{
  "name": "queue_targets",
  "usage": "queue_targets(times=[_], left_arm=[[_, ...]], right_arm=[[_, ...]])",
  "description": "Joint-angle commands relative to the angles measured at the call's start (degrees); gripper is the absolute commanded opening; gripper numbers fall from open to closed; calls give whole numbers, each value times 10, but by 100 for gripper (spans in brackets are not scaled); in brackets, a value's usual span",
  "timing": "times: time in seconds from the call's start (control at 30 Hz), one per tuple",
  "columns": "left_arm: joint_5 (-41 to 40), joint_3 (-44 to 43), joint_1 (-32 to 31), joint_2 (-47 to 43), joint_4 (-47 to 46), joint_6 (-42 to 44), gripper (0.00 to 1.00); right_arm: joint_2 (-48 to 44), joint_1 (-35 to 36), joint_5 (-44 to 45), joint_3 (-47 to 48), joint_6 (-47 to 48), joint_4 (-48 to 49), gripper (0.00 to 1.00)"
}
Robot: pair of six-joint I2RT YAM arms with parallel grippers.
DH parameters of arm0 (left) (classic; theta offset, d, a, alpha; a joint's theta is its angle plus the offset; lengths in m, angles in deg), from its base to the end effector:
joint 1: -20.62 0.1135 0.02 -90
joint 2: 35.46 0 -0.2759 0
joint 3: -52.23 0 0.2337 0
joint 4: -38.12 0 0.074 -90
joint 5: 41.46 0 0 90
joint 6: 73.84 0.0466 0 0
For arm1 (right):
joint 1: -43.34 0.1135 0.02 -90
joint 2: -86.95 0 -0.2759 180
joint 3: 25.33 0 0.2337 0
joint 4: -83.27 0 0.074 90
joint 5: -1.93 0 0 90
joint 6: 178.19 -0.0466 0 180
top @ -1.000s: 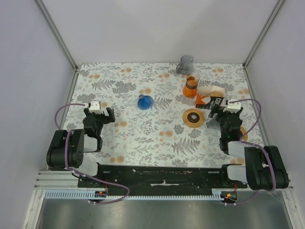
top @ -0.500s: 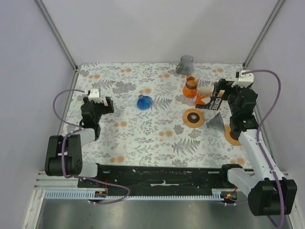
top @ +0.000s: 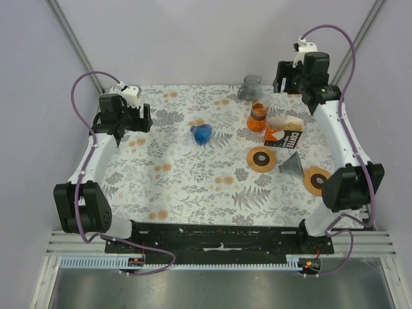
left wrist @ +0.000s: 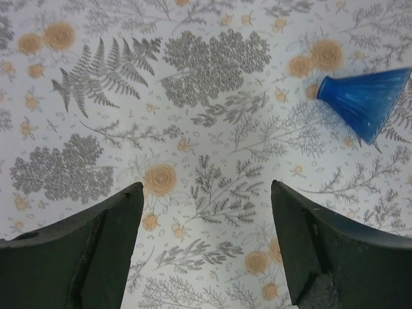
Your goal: Place the coffee filter in the dripper
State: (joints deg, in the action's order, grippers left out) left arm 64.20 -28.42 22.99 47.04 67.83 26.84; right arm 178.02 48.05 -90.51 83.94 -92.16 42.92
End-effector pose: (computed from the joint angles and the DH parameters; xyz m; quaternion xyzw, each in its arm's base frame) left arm 0.3191 0.0006 0.3173 0.1290 0.8575 -0.0632 0.4940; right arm 0.3574 0.0314 0.4169 -0.0172 0.8295 0.0598 0.5550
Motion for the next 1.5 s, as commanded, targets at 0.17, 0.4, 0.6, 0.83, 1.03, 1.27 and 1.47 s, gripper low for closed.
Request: queue_targets(times=[0.17, 0.4, 0.6, 0.83, 1.03, 1.27, 1.47], left_arm=[[24, -22, -2, -9, 140, 29, 80], [24, -22, -2, -8, 150, 27, 78], [32, -21, -3, -7, 151, 21, 77], [20, -24, -2, -12, 153, 17, 77], [0, -30, -2, -11, 158, 16, 76], [0, -39, -3, -11, 168, 15, 76], [-9, -42, -2, -14, 174, 15, 76]], right_arm=[[207, 25, -13, 199, 50, -187, 75], [295, 25, -10, 247, 41, -202, 61], [332, 26, -32, 258, 2, -197, 43], [337, 29, -39, 244, -27, -186, 14], [302, 33, -44, 230, -43, -180, 0], [199, 90, -11, 184, -40, -175, 0], [90, 179, 21, 64, -38, -169, 0]])
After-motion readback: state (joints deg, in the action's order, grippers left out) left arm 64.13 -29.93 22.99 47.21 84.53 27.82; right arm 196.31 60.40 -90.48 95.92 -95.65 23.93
